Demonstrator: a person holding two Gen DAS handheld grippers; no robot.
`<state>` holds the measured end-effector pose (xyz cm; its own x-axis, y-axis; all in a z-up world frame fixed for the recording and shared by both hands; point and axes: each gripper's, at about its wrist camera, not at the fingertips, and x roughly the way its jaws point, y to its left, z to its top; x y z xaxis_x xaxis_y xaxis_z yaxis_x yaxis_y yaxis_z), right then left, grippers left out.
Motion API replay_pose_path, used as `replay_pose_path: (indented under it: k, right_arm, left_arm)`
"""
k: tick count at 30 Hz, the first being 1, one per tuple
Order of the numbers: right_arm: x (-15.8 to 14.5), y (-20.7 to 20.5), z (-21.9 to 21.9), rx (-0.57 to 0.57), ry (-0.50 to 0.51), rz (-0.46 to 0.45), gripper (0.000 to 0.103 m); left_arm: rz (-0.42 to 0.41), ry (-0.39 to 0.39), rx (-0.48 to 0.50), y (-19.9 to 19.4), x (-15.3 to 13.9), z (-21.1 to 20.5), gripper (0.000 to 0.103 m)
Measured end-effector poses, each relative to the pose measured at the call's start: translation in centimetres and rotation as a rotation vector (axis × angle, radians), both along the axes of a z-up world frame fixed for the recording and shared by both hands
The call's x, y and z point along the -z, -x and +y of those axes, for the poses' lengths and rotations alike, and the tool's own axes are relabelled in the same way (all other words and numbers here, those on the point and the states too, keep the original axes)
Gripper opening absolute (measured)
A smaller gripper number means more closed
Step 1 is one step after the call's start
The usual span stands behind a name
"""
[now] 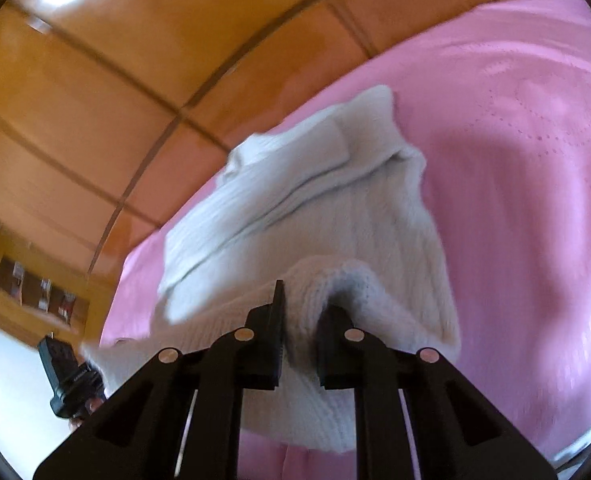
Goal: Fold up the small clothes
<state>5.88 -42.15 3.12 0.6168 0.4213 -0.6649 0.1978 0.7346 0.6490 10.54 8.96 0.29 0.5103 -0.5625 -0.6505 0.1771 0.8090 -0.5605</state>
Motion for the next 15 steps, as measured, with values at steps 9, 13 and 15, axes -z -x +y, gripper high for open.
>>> replay_pose_path:
  k: [9,13,15]
  right_arm:
    - [0.1,1.4,-4.9,0.102,-0.056,-0.055,0.087]
    - [1.1,5.1,-4.7,0.056,0.072,-0.017,0.091]
    - [2.0,5.8,-3.6,0.026,0.155,0.015,0.09]
  left_arm:
    - [0.067,0.033,-0.189,-4.2,1.4,4.0,0.059]
    - [0.055,-0.034,-0.079,-0.7,3.4,3.4,0.065]
    - [0.055,-0.042,-0.03,1.2,4.0,2.9,0.066]
